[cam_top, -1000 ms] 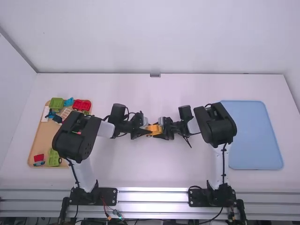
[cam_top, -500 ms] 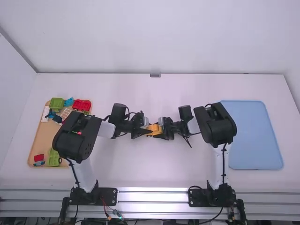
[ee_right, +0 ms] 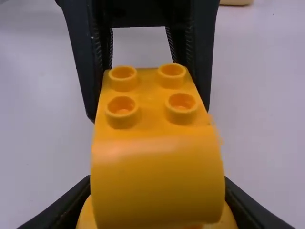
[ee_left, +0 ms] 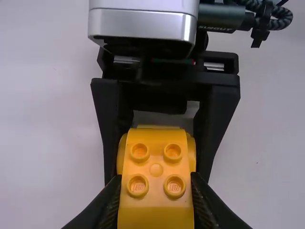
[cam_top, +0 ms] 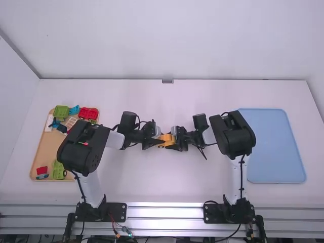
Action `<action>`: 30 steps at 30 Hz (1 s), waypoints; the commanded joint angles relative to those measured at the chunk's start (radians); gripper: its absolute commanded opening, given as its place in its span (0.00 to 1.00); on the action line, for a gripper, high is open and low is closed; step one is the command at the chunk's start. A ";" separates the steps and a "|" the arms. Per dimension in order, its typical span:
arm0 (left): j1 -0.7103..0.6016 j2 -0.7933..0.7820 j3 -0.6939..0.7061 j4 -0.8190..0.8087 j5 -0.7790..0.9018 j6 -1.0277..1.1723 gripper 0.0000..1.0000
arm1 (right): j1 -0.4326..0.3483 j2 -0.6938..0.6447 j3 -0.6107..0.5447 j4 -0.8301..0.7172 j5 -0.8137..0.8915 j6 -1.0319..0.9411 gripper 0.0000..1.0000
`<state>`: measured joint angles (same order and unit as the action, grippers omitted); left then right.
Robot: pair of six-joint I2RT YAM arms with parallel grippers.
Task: Assemble lego blocks to make yellow taxi
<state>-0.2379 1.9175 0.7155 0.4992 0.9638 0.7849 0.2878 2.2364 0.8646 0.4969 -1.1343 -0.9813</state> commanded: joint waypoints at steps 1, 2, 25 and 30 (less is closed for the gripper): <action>-0.005 0.034 0.014 0.019 0.013 0.003 0.02 | 0.001 -0.013 -0.002 -0.011 0.013 0.016 0.40; -0.005 0.052 0.022 0.029 0.013 -0.013 0.02 | 0.001 -0.013 -0.002 -0.011 0.012 0.016 0.40; -0.045 0.095 0.080 -0.304 -0.119 0.146 0.01 | 0.001 -0.013 -0.001 -0.006 0.043 0.043 0.40; -0.068 0.095 0.068 -0.317 -0.226 0.082 0.01 | 0.001 -0.013 -0.001 -0.007 0.043 0.042 0.40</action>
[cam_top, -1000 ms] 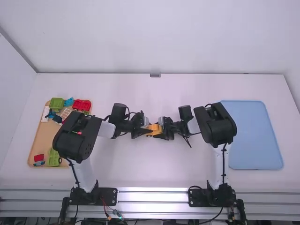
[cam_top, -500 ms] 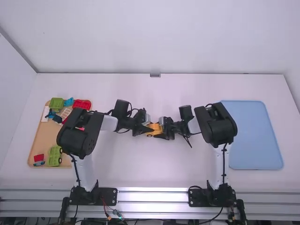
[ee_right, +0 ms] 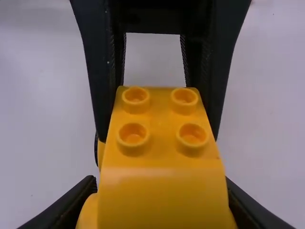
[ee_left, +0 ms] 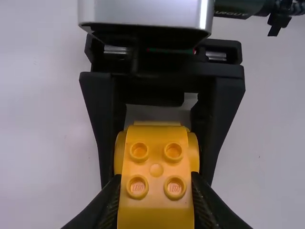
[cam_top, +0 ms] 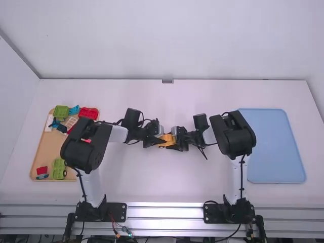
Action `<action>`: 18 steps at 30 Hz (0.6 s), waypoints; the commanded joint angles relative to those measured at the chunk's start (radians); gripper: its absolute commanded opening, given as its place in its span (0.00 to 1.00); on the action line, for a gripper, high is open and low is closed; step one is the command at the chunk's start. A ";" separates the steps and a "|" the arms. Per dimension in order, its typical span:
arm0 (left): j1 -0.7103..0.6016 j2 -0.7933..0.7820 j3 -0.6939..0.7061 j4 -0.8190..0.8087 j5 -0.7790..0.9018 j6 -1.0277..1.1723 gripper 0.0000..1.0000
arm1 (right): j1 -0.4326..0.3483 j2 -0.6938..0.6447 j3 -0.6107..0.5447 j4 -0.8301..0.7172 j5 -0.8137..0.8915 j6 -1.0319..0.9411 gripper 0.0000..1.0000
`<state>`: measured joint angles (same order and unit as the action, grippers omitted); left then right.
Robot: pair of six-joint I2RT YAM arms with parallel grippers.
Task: Assemble lego blocks to make yellow taxi
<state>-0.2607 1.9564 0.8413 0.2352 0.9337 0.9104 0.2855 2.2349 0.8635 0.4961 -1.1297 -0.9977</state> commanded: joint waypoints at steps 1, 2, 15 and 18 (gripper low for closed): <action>-0.049 0.056 -0.059 -0.062 -0.210 -0.042 0.01 | 0.003 -0.011 0.000 -0.006 0.039 0.059 0.40; -0.050 0.056 -0.064 -0.068 -0.235 -0.042 0.01 | 0.003 -0.011 0.000 -0.006 0.037 0.059 0.40; -0.052 0.056 -0.128 0.144 -0.244 -0.151 0.21 | -0.003 -0.011 0.000 -0.006 0.035 0.058 0.41; -0.053 0.056 -0.128 0.172 -0.242 -0.163 0.32 | -0.004 -0.011 0.000 -0.006 0.031 0.059 0.41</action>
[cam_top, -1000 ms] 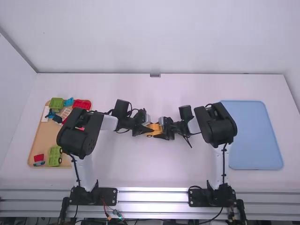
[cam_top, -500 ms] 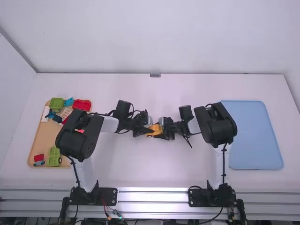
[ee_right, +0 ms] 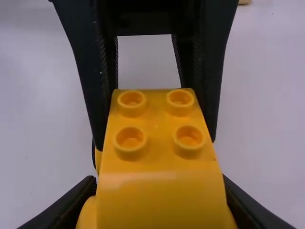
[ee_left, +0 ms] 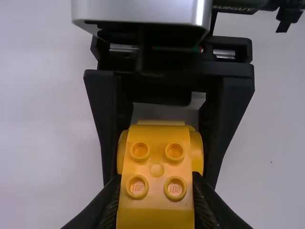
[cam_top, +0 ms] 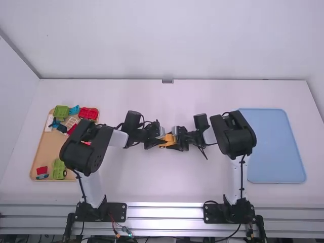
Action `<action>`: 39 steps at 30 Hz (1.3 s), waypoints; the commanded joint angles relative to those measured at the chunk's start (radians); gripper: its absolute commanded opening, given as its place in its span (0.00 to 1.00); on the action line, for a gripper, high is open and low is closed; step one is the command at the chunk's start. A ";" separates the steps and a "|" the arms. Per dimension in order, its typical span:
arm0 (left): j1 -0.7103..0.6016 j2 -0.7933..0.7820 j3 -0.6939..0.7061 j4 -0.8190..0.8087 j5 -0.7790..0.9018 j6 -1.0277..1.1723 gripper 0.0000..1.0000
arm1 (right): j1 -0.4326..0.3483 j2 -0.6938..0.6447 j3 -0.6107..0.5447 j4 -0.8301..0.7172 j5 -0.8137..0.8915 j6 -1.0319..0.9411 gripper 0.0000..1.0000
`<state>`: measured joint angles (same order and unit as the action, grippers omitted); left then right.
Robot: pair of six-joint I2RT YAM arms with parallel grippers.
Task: Assemble lego blocks to make yellow taxi
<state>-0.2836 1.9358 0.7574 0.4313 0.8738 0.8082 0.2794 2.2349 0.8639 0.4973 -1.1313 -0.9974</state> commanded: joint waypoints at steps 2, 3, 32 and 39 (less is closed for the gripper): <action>-0.030 0.075 -0.044 -0.012 -0.183 -0.061 0.35 | 0.002 -0.011 0.000 -0.008 0.033 0.059 0.41; -0.029 0.071 -0.044 -0.008 -0.182 -0.061 0.35 | 0.001 -0.011 0.000 -0.008 0.033 0.058 0.41; 0.398 -0.298 -0.044 -0.031 0.028 -0.491 0.99 | -0.037 -0.137 -0.009 -0.050 0.082 0.191 0.39; 0.452 -0.300 -0.045 -0.046 -0.095 -0.629 0.99 | -0.166 -0.504 -0.031 -0.352 0.364 0.188 0.33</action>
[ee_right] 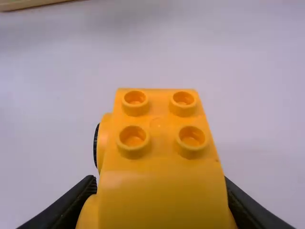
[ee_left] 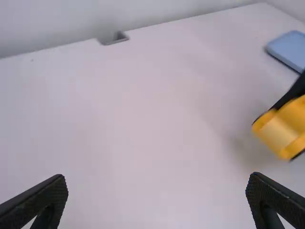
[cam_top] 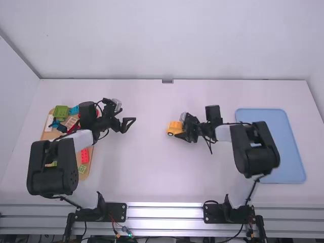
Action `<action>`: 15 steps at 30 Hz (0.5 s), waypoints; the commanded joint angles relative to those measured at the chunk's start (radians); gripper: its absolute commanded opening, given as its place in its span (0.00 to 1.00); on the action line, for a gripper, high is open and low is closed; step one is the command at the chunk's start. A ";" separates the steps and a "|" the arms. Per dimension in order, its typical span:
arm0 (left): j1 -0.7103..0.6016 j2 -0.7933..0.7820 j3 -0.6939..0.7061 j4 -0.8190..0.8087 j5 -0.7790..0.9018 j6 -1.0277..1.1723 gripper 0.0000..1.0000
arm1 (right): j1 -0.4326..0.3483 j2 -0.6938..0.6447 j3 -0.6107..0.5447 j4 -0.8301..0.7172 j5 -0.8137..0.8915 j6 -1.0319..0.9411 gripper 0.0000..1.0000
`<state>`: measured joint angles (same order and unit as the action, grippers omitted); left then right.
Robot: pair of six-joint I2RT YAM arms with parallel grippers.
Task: Assemble lego blocks to make yellow taxi
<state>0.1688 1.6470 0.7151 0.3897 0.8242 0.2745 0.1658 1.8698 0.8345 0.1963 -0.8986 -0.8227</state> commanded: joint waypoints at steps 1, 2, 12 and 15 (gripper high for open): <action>-0.002 -0.011 -0.002 -0.006 -0.055 -0.103 0.99 | -0.072 -0.178 -0.002 -0.087 0.161 0.014 0.33; -0.008 -0.011 -0.002 -0.008 -0.066 -0.106 0.99 | -0.105 -0.238 -0.003 -0.137 0.207 0.015 0.32; -0.011 -0.011 -0.002 -0.041 -0.092 -0.106 0.99 | -0.508 -0.524 -0.036 -0.349 0.469 0.225 0.30; -0.012 -0.011 -0.002 -0.037 -0.092 -0.107 0.99 | -0.641 -0.506 -0.085 -0.274 0.521 0.342 0.32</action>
<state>0.1642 1.6470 0.7151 0.3531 0.7265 0.1749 -0.4297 1.3540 0.7864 -0.0818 -0.4484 -0.6006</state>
